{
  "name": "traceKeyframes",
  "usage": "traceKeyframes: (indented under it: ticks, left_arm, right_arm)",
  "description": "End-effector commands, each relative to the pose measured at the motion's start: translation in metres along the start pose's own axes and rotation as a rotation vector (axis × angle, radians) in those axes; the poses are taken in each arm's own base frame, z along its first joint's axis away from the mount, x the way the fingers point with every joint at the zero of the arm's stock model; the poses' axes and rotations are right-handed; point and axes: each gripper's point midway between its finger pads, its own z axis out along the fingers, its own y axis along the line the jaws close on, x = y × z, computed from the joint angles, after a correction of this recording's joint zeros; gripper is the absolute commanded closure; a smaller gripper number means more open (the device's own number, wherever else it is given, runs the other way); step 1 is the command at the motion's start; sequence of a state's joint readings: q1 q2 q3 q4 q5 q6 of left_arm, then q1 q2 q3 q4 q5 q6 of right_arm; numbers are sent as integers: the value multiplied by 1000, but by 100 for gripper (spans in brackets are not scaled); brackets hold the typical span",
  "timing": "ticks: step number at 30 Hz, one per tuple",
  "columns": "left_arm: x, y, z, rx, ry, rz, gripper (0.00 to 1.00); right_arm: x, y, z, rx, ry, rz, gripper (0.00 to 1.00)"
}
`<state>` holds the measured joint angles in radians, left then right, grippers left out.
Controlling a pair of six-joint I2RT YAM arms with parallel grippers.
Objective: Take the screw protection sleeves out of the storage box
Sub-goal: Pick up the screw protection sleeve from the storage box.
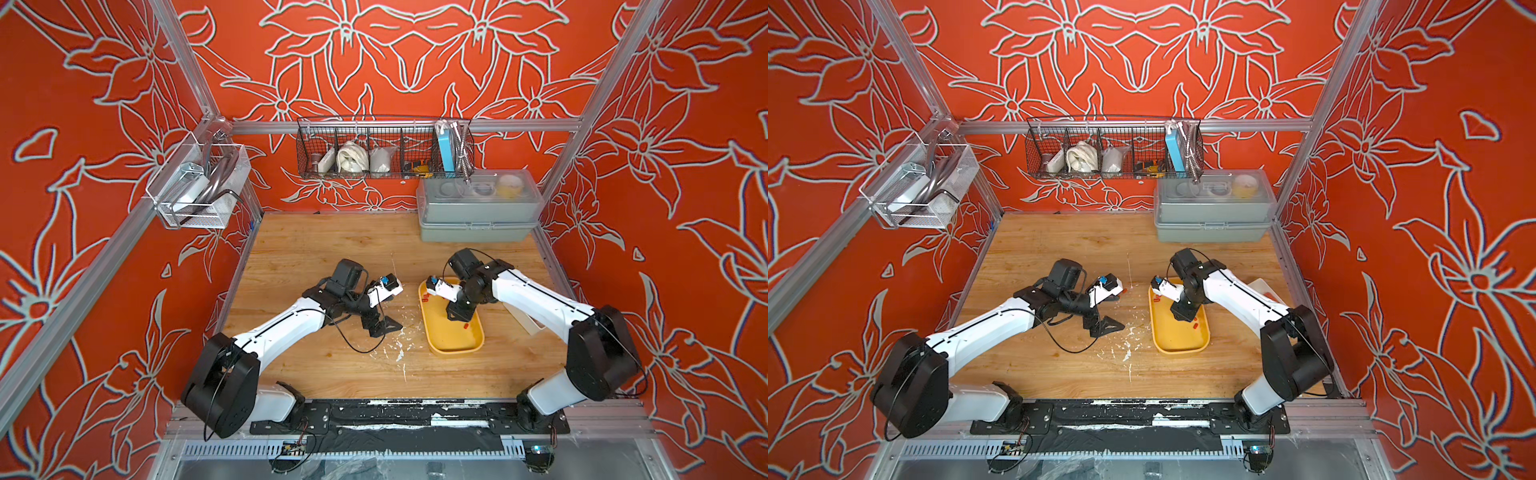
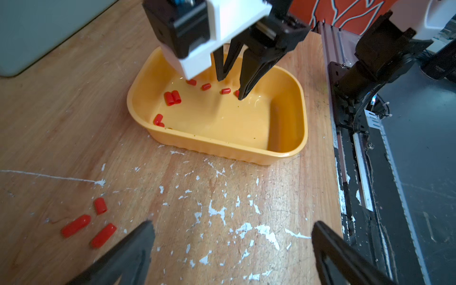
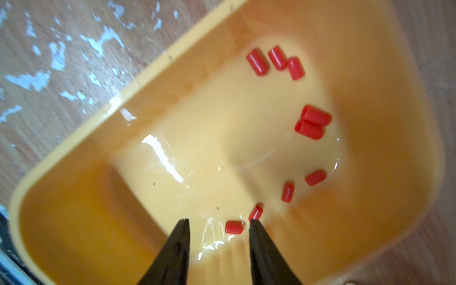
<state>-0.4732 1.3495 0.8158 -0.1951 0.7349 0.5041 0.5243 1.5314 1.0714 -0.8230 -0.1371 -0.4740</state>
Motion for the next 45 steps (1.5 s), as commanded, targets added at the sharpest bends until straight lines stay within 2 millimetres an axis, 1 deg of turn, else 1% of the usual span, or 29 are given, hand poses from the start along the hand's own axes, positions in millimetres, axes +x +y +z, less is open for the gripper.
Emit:
traceKeyframes:
  ticks: [1, 6, 12, 16, 26, 32, 37, 45]
  left_arm:
    - [-1, -6, 1, 16, -21, 8, 2]
    - [0, -5, -1, 2, -10, 17, 2]
    - [-2, -5, -2, 0, -11, 21, 2]
    - [-1, -7, -3, 5, -6, 23, 2]
    - [-2, -8, -4, 9, -7, 25, 2]
    - [-1, -9, -5, 8, -4, 29, 2]
    - [-1, -9, -6, 7, -3, 30, 2]
    - [-2, -8, -7, -5, 3, 39, 2]
  right_arm:
    - [14, -15, 1, 98, 58, -18, 61]
    - [22, -20, 10, 121, 116, 15, 64]
    - [24, -26, 21, 155, 169, 28, 71]
    - [26, -32, 24, 188, 206, 36, 74]
    - [30, -37, 36, 229, 290, 52, 74]
    - [31, -41, 39, 250, 318, 57, 74]
    - [33, -41, 42, 251, 338, 61, 75]
    - [39, -34, 51, 216, 356, 76, 78]
